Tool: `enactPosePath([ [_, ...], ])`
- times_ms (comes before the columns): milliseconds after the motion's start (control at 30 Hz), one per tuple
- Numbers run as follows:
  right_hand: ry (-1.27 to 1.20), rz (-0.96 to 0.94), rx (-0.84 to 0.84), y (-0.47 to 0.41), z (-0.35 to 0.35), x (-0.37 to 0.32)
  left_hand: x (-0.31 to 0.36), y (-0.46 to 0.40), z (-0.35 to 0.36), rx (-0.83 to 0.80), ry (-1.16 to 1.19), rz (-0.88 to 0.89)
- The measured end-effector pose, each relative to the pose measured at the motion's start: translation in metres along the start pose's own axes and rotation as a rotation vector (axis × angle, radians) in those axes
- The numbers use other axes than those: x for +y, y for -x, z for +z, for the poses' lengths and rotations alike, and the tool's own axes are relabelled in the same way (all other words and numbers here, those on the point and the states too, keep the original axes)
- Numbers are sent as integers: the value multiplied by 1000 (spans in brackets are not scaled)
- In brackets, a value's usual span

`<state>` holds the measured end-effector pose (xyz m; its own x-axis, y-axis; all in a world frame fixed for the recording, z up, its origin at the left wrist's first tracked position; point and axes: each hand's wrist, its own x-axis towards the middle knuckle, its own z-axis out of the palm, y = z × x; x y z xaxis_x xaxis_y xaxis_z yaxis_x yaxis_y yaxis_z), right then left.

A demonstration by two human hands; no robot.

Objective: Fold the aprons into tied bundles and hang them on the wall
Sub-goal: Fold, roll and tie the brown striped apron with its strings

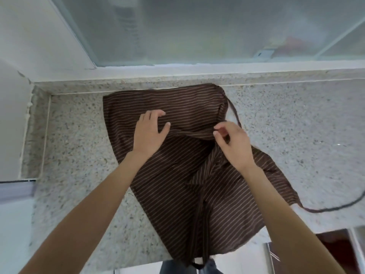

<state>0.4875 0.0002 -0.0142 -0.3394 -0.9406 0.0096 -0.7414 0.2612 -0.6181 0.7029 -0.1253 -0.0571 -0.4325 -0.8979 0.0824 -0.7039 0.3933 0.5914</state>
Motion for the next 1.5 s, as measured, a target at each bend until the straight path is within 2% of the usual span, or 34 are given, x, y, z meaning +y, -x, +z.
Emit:
enactPosePath([
  [100,132,198,10,70,4,-3,26,57,15,-77,-21,1],
  [233,347,421,-179,126,32,-14,38,122,36,-312,-128,-45],
  [367,495,409,-223,132,64,-23,34,140,47,-559,-240,-45],
  [500,469,386,-230,128,80,-20,18,146,47,-631,-314,23],
  [600,445,297,-202,135,79,-9,2,147,41,-658,-346,84],
  [667,445,221,-244,141,74,-6,-6,147,34,-681,-348,113],
  [767,340,184,-293,145,57,-4,-20,150,20,-726,-353,141],
  [867,89,227,-280,142,29,-7,-33,150,-1,-798,-441,113],
  [967,-154,347,-210,133,-10,-13,-35,154,-18,-827,-552,59],
  [1067,-284,487,-38,122,-45,-2,-32,157,-25,-812,-512,10],
  [1167,-145,447,65,112,-78,19,-12,153,-20,-645,-447,-12],
  [1233,1,383,63,103,-92,31,7,146,-10,-487,-381,29],
  [1300,74,336,63,95,-102,40,30,138,7,-397,-311,89],
  [1367,85,321,81,87,-112,53,58,130,28,-389,-264,139],
  [1500,148,285,129,70,-132,82,103,116,69,-503,-234,143],
])
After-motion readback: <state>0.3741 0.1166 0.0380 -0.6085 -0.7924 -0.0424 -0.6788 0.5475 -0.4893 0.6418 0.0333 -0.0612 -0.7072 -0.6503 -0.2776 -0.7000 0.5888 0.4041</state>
